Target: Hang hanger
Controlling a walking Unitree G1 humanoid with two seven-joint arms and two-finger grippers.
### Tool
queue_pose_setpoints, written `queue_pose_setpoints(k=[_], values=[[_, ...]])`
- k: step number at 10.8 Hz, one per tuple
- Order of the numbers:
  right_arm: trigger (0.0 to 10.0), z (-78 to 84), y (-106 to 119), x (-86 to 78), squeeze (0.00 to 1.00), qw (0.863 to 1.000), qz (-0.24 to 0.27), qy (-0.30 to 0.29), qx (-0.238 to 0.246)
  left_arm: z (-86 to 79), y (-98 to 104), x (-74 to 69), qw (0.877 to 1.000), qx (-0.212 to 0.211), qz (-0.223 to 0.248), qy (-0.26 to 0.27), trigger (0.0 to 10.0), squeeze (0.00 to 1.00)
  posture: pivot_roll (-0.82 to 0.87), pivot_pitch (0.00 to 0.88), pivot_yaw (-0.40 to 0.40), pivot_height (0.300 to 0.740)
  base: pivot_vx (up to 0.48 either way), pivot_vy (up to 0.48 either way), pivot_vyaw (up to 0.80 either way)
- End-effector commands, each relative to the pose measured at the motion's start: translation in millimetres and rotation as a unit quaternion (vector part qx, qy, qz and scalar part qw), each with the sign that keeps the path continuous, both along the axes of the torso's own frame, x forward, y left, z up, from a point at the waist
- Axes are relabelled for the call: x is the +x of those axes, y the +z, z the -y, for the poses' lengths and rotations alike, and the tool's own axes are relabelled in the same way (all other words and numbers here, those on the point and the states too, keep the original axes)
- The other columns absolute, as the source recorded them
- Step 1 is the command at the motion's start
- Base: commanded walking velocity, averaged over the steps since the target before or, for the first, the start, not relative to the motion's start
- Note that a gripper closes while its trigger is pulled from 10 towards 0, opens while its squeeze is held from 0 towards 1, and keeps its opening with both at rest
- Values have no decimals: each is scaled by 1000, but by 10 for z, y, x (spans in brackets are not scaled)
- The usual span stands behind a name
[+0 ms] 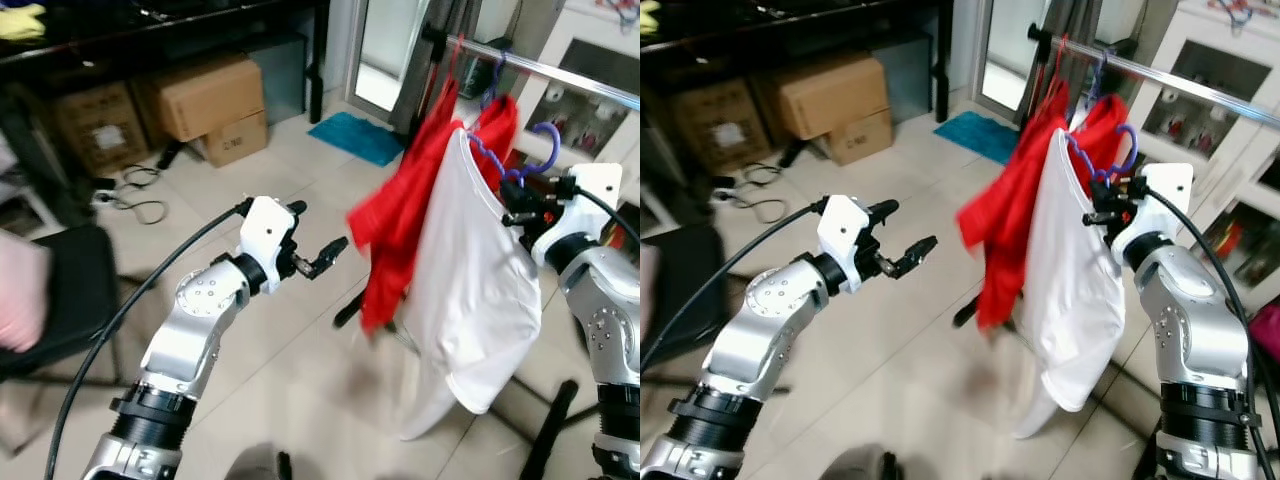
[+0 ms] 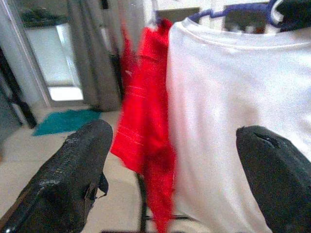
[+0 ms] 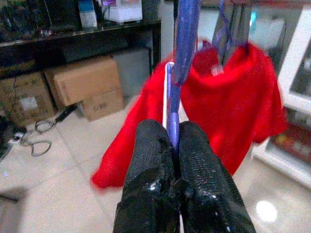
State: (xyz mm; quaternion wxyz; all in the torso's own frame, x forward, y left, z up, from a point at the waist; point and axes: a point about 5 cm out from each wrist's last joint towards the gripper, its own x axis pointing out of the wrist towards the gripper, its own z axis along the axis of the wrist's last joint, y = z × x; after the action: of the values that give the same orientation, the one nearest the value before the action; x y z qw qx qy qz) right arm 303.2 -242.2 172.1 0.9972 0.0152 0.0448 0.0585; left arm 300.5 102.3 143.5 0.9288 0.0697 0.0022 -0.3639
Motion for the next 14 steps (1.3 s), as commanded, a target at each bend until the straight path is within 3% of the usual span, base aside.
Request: queue_pose_setpoints(k=[1,2,5,10,14], values=[[0,-14,104,-5,0,1000,18,0,-9,23,29,-2,1000,-7,-3,-10,10000,525,20,0,-40,740,0,0,0],[0,-24,102,-15,0,1000,17,0,-10,22,56,-10,1000,-20,-1,-21,10000,1000,20,0,-41,740,0,0,0],[0,-97,76,-79,0,998,15,61,-5,-66,109,36,1000,-9,3,-24,10000,1000,17,0,-40,740,0,0,0],[0,-283,-7,-204,0,980,36,192,40,-69,75,0,997,23,-13,-70,10000,1000,-35,0,-9,740,0,0,0],[0,-279,9,-274,0,972,45,224,53,-13,62,-20,996,26,-18,-88,10000,1000,-54,0,-5,740,0,0,0]])
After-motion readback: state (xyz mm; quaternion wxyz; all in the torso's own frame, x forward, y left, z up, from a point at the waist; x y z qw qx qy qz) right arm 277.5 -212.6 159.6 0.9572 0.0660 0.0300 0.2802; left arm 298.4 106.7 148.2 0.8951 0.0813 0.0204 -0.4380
